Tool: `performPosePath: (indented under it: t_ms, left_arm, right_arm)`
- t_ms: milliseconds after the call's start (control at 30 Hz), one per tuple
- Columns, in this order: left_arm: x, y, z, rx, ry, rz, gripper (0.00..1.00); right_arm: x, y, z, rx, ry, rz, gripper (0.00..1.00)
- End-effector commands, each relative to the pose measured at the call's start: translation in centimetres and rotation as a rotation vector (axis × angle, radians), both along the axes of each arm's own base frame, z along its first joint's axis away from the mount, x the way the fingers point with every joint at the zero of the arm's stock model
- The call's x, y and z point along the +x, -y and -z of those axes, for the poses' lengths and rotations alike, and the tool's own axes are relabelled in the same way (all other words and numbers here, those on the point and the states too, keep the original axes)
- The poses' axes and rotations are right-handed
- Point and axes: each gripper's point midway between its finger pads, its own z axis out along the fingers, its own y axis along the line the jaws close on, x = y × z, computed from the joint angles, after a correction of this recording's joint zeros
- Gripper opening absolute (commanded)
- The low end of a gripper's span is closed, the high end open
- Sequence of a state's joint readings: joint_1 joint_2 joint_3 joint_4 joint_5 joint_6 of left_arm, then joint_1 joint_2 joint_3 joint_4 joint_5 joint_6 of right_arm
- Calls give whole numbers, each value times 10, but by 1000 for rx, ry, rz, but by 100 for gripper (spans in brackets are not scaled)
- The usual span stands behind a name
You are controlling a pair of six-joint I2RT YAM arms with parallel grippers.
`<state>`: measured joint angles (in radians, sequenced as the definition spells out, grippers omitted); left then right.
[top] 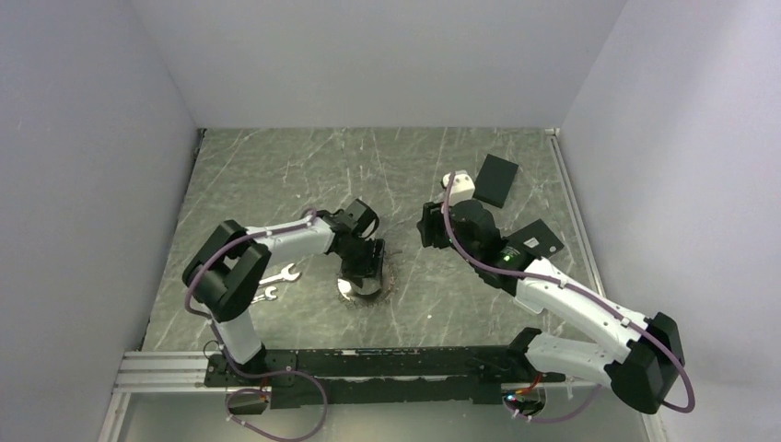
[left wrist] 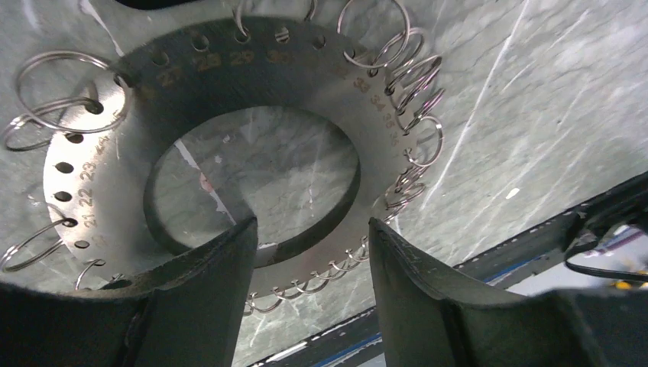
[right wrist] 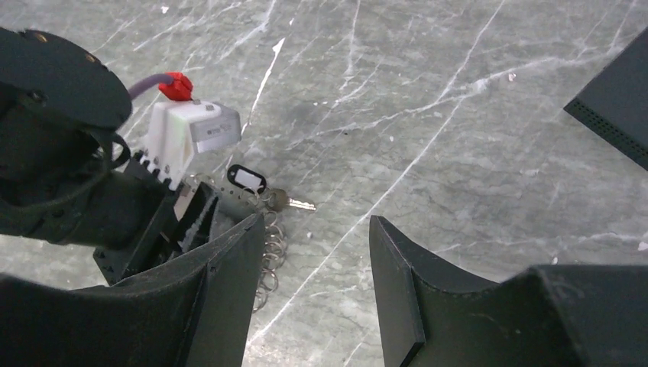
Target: Put the keys on the keyring
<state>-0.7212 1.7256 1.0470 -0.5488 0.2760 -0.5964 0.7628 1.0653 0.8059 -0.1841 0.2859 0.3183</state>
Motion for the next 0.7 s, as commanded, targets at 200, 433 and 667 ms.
performPosePath:
  t_ms: [200,433,667]
  left_arm:
    - [10,-67,25,250,60,-178,64]
    - [22,-127,5,322,137,-363,64]
    - [36,-104,-21,197,189,-284,65]
  right_arm:
    - [-3,15,3,0,-4,42,56]
    - [0,16,1,-8,2,45,56]
    - [2,17,0,-7,4,57,56]
